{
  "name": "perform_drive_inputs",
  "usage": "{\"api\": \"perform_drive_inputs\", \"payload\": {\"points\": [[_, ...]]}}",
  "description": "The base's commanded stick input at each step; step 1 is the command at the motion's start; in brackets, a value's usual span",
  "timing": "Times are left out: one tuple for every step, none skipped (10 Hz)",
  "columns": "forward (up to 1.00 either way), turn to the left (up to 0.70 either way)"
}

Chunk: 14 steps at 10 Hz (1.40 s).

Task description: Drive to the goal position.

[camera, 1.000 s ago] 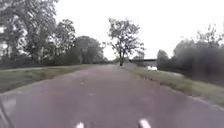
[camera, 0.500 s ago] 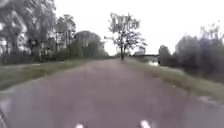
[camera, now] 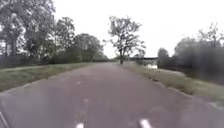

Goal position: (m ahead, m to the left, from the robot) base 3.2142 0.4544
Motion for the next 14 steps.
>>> {"api": "perform_drive_inputs", "payload": {"points": [[0.70, 0.00], [0.70, 0.00], [0.70, 0.00], [0.70, 0.00], [0.70, 0.00], [0.70, 0.00], [0.70, 0.00], [0.70, 0.00], [0.70, 0.00], [0.70, 0.00], [0.70, 0.00], [0.70, 0.00], [0.70, 0.00], [0.70, 0.00]]}}
